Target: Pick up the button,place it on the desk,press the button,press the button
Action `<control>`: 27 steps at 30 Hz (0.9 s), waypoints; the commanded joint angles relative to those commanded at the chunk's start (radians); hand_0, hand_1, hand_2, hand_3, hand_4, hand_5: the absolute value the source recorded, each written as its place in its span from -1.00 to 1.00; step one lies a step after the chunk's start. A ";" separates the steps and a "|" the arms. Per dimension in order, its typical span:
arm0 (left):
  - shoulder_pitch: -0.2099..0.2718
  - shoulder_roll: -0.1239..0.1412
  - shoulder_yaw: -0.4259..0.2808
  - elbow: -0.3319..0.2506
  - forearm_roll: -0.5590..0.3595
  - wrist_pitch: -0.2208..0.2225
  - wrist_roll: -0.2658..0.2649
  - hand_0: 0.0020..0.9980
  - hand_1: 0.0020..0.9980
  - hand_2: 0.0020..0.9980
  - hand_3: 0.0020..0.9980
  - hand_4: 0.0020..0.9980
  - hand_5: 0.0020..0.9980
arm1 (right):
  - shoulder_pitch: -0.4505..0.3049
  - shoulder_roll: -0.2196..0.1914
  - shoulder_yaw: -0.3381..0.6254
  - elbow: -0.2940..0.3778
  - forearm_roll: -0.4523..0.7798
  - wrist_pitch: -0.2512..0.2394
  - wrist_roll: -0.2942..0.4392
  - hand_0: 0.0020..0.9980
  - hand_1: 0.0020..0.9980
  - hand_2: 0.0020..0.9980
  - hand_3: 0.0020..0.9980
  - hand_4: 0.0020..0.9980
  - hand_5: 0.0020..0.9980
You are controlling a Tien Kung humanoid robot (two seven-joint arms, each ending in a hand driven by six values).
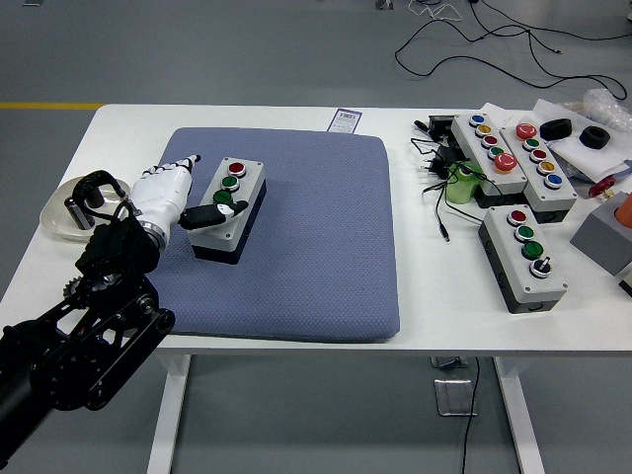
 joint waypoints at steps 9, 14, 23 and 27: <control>0.011 -0.033 0.017 0.027 0.013 -0.004 0.000 1.00 1.00 1.00 1.00 1.00 0.60 | 0.004 -0.003 0.002 0.000 0.000 0.000 0.001 0.35 0.32 0.35 0.25 -0.38 -0.66; 0.009 -0.054 0.007 0.055 0.038 -0.001 0.000 0.93 1.00 1.00 1.00 1.00 0.57 | 0.007 -0.005 0.002 0.000 0.000 -0.001 0.001 0.35 0.32 0.35 0.25 -0.38 -0.66; -0.012 -0.118 -0.040 0.131 0.077 0.042 0.000 0.86 1.00 1.00 1.00 1.00 0.55 | 0.007 -0.007 0.006 0.000 0.000 0.000 0.002 0.35 0.32 0.35 0.25 -0.38 -0.66; -0.032 -0.137 -0.064 0.179 0.077 0.037 0.000 0.83 1.00 1.00 1.00 1.00 0.49 | 0.006 -0.008 0.004 0.000 0.000 0.000 0.002 0.35 0.32 0.35 0.25 -0.38 -0.66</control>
